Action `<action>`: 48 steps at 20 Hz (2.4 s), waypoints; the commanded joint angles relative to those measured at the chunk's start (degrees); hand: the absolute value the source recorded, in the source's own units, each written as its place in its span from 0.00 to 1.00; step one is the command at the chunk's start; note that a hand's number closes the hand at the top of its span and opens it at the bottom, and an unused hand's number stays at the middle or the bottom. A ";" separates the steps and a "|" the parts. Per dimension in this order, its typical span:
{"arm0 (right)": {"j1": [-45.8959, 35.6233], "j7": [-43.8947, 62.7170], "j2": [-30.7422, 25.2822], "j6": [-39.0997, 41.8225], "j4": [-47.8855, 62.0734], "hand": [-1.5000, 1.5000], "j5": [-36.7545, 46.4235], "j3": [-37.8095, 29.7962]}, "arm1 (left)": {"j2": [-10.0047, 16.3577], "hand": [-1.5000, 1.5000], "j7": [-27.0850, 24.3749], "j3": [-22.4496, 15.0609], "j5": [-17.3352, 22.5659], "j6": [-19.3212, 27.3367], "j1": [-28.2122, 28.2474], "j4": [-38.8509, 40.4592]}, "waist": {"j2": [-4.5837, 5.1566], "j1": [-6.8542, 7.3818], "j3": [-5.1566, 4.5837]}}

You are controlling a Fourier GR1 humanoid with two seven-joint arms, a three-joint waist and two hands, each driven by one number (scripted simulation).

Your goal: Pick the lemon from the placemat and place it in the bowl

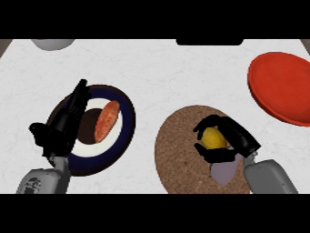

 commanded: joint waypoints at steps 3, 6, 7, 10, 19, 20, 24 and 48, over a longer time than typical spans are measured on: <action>6.79 -1.20 1.79 0.44 -3.97 1.00 -0.82 0.84 | 0.27 0.50 -0.30 -0.38 -0.44 -0.83 2.57 -1.83 | 0.30 -0.20 0.39; 10.13 3.37 0.86 0.73 -11.56 1.00 -3.14 -2.29 | -0.71 0.50 1.32 -0.05 -1.51 1.03 -1.72 -0.11 | 0.28 -0.60 0.37; 11.86 1.14 -1.76 2.01 -12.52 1.00 -5.80 -5.23 | -2.10 0.50 -0.26 -1.93 -2.90 1.90 0.52 0.00 | 0.25 -0.78 0.37; 15.59 6.29 2.33 0.65 -21.94 1.00 -6.57 -3.34 | -2.47 0.50 -0.41 -2.03 -3.65 2.58 0.75 0.13 | 0.27 -0.64 0.37; 22.48 2.41 2.40 -3.79 -46.74 1.00 -7.55 -4.40 | -0.56 0.50 -3.52 1.11 -0.77 0.20 2.26 1.22 | 0.11 -1.41 0.31; 17.79 7.25 3.33 -4.11 -48.74 1.00 -7.54 -5.37 | 0.38 0.50 1.37 1.38 0.21 -0.59 0.59 -1.62 | 0.10 -0.85 0.32; 18.49 16.26 2.90 -4.64 -59.44 1.00 -3.96 -5.67 | -1.28 0.50 1.53 0.33 -1.63 1.28 -0.89 0.36 | 0.21 -0.82 0.31; -24.99 37.22 -13.65 0.20 -26.80 1.00 -0.38 -22.71 | -0.55 0.50 2.18 0.94 -1.38 -0.22 -1.47 -2.50 | 0.58 0.80 0.38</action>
